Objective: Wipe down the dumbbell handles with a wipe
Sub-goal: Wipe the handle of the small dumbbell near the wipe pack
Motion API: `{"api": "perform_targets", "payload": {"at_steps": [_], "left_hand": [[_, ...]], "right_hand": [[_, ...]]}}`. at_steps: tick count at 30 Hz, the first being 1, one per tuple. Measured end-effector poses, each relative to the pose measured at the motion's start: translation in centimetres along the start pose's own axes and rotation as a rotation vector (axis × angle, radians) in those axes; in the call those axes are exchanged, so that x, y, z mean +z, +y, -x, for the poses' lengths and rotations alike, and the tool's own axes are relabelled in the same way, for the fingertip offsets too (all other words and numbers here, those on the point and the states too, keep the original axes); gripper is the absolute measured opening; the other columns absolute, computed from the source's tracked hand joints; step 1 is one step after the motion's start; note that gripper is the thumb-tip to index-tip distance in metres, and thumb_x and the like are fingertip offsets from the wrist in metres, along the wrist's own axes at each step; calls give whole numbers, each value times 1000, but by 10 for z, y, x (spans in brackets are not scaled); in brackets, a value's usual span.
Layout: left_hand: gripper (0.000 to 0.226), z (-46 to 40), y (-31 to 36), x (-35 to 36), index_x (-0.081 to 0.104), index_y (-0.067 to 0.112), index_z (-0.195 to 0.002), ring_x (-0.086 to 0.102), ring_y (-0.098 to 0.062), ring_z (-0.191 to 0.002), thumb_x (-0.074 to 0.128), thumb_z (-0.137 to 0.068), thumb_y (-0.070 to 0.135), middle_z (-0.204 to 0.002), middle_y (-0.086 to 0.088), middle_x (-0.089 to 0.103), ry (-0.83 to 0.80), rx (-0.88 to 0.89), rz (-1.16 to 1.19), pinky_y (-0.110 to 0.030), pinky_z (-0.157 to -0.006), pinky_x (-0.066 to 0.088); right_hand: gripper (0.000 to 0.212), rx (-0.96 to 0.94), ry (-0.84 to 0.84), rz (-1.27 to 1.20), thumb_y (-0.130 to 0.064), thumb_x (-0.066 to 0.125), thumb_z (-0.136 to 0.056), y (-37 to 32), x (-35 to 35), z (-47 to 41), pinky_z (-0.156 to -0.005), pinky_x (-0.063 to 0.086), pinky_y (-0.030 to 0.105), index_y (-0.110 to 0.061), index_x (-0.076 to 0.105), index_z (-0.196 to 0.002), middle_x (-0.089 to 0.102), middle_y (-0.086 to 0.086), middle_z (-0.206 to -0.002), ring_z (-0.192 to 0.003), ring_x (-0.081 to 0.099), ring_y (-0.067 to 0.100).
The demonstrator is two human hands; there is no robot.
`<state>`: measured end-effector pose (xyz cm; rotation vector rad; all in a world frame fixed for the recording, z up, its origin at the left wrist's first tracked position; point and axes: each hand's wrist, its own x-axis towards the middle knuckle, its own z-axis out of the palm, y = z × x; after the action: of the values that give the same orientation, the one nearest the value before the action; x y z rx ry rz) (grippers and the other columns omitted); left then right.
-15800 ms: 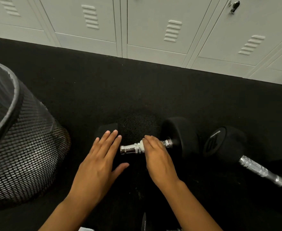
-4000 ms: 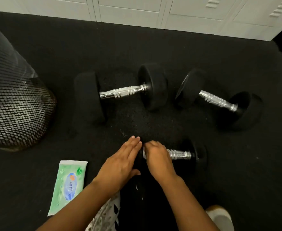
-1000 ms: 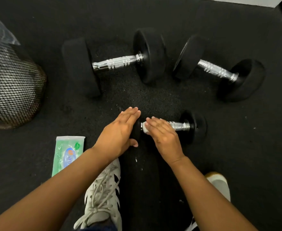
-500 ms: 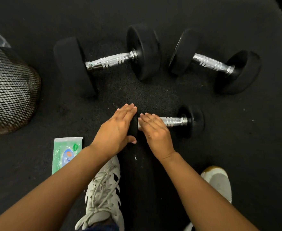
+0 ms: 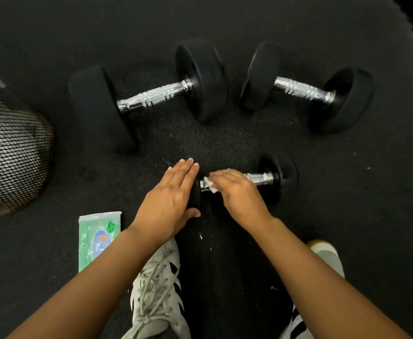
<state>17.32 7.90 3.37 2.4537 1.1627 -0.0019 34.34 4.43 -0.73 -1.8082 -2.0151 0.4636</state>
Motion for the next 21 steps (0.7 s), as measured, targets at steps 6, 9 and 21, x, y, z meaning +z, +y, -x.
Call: {"api": "perform_targets", "payload": {"at_steps": [6, 9, 21], "left_hand": [[96, -4, 0, 0, 7, 15, -147, 1, -12, -143, 70, -78, 33, -156, 0, 6, -7, -24, 19, -20, -110, -5], [96, -5, -1, -1, 8, 16, -147, 0, -11, -143, 70, -78, 34, -156, 1, 6, -15, -21, 27, -19, -110, -5], [95, -2, 2, 0, 5, 16, -147, -2, -11, -142, 69, -79, 32, -156, 1, 4, -7, -33, 50, -19, -109, -6]], "right_hand": [[14, 110, -102, 33, -11, 51, -89, -7, 1, -21, -70, 46, 37, -7, 62, -81, 64, 9, -80, -79, 58, 27], [18, 8, -49, -5, -9, 53, -85, -4, -3, -6, -85, 50, 40, -5, 69, -94, 70, 12, -94, -92, 63, 27], [28, -70, 120, 6, -1, 68, -75, 13, 6, 8, -97, 44, 41, -2, 68, -103, 68, 14, -107, -102, 63, 26]]}}
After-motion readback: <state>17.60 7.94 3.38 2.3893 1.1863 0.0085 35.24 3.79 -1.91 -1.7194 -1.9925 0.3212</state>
